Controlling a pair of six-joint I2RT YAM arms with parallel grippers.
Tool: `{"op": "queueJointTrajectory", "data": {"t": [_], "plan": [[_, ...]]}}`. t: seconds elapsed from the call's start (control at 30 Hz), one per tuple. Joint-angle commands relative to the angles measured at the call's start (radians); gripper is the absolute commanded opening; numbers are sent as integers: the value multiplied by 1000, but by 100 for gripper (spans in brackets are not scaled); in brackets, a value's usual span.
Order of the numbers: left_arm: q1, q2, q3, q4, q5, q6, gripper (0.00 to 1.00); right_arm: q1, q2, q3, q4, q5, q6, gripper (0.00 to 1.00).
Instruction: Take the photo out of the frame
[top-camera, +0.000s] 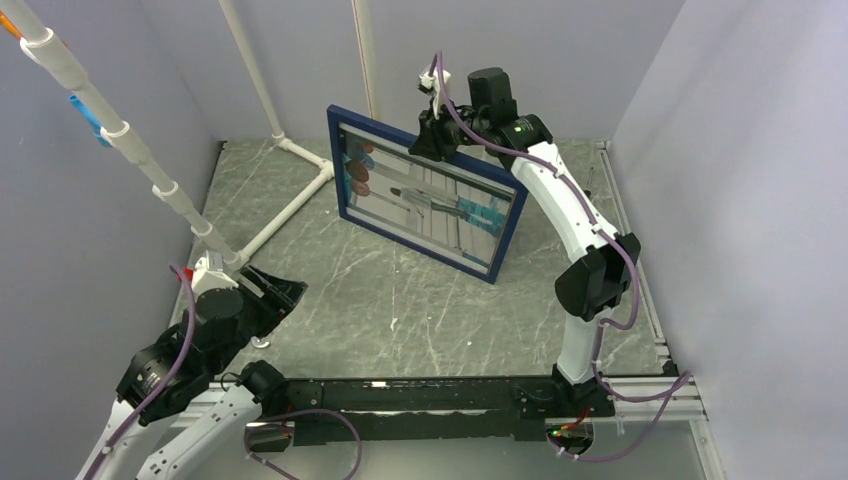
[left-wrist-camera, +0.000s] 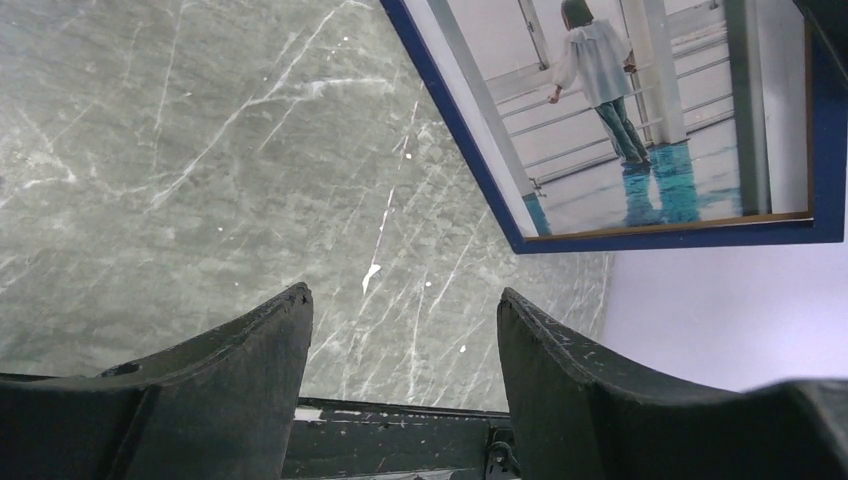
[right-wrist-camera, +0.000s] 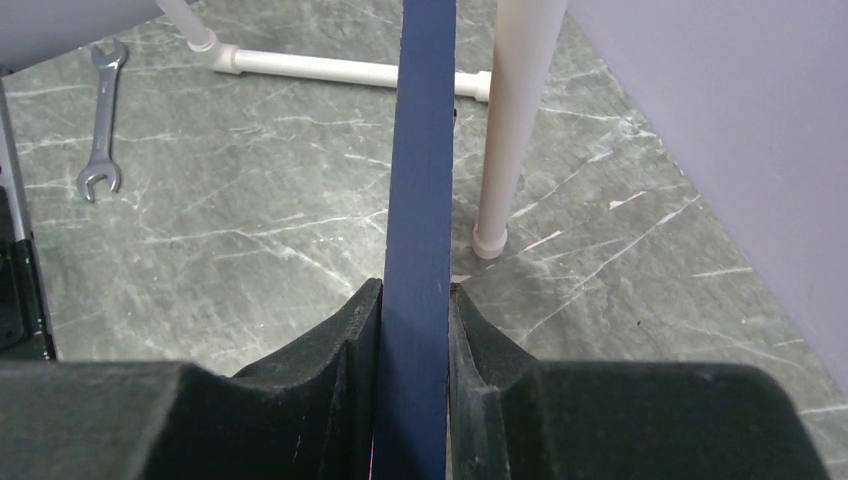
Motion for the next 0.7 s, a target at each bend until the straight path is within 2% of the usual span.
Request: {"op": "queueJointTrajectory", "data": {"t": [0.0,0.13,0.3,0.43,0.6,0.67], "plan": [[-3,11,16,56,17,29,71,1,152,-97,-381,-50,-118,0],[-3,0,5,63,16,26,71,5,172,-118,-389,-134,-96,0],[-4,-3,15,62,6,31,71,4,176,-150,-342,-114,-14,0],[-3,-2,27,53,6,37,71,4,151,-226,-237,-127,141,0],[-4,-13,20,59,5,36,71,7,198,-223,-189,-213,284,0],[-3,-15,22,57,6,35,71,15,218,-182,-190,-170,319,0]]}}
